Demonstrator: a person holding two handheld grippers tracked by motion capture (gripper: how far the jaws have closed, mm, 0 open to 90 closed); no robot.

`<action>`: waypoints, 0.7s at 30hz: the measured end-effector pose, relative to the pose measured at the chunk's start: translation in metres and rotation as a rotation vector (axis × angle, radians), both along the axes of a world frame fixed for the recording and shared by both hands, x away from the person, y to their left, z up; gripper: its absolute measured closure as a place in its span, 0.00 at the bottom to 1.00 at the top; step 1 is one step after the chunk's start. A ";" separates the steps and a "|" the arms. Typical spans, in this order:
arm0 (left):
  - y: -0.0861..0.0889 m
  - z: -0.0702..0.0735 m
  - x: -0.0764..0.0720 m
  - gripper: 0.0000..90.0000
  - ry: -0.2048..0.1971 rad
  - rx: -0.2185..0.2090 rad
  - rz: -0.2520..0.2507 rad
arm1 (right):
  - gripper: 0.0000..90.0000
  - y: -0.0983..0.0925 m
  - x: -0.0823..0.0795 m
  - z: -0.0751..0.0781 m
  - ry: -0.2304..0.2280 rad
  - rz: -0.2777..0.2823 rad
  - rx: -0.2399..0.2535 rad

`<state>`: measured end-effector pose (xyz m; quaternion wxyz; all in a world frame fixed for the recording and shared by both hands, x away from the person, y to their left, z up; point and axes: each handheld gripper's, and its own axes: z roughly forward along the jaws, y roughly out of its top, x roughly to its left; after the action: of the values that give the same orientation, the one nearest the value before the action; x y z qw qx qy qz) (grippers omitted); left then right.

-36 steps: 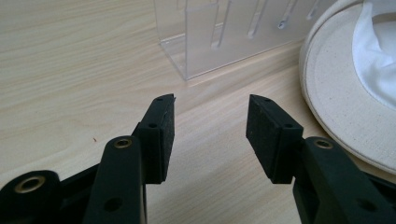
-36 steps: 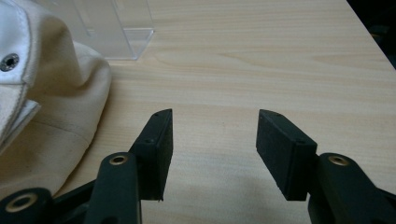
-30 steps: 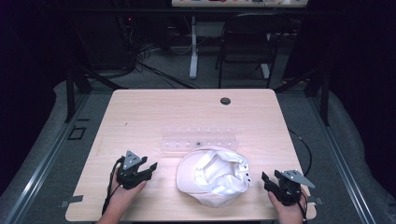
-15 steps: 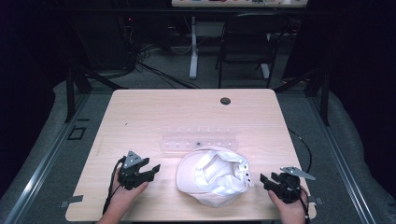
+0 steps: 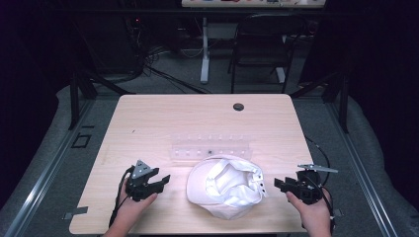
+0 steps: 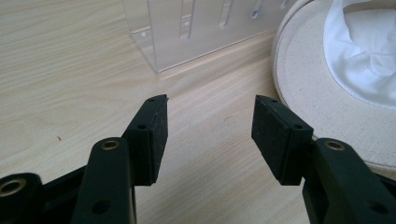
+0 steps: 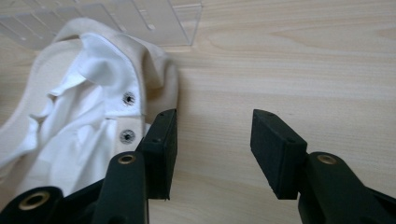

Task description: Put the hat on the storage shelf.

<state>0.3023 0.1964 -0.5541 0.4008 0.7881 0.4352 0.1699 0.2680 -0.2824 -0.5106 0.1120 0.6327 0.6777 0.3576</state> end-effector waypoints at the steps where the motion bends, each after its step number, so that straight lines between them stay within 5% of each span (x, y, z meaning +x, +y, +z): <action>1: 0.000 0.000 0.000 0.52 0.001 0.001 -0.001 | 0.58 0.001 0.001 0.003 0.009 0.002 0.009; 9: 0.000 0.000 0.000 0.52 -0.001 0.005 -0.008 | 0.57 0.012 0.012 0.018 0.050 0.019 0.031; 21: 0.001 0.001 -0.001 0.52 -0.003 0.001 -0.009 | 0.51 0.024 0.029 0.009 0.130 0.052 0.123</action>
<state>0.3015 0.1969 -0.5527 0.4018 0.7901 0.4309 0.1693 0.2967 -0.2582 -0.5013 0.0197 0.6425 0.6764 0.3595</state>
